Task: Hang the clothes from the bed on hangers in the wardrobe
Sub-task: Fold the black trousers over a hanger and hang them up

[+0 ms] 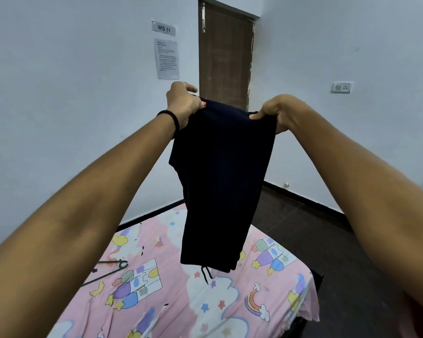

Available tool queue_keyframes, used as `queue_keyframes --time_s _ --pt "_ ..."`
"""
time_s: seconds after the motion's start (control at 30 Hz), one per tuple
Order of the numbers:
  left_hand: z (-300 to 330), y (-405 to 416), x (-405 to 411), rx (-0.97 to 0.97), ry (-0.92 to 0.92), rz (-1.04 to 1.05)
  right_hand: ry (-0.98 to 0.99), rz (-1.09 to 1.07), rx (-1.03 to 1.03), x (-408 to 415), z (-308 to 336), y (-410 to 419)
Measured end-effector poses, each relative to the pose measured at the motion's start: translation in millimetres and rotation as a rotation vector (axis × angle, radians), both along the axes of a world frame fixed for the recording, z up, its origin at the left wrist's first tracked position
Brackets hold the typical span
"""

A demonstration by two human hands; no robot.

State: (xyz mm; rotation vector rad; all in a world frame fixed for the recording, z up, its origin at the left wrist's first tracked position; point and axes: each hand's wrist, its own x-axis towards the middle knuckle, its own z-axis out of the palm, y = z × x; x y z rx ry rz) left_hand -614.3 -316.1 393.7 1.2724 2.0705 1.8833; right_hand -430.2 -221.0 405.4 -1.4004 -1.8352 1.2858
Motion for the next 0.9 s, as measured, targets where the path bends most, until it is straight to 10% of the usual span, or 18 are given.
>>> queue_keyframes --time_s 0.47,0.9 --pt "-18 -20 -29 -0.302 0.905 0.423 0.282 0.010 0.283 -13 -8 -2" --pt "-26 -4 -17 0.350 0.185 0.309 0.734 0.287 0.492 9 -17 -72"
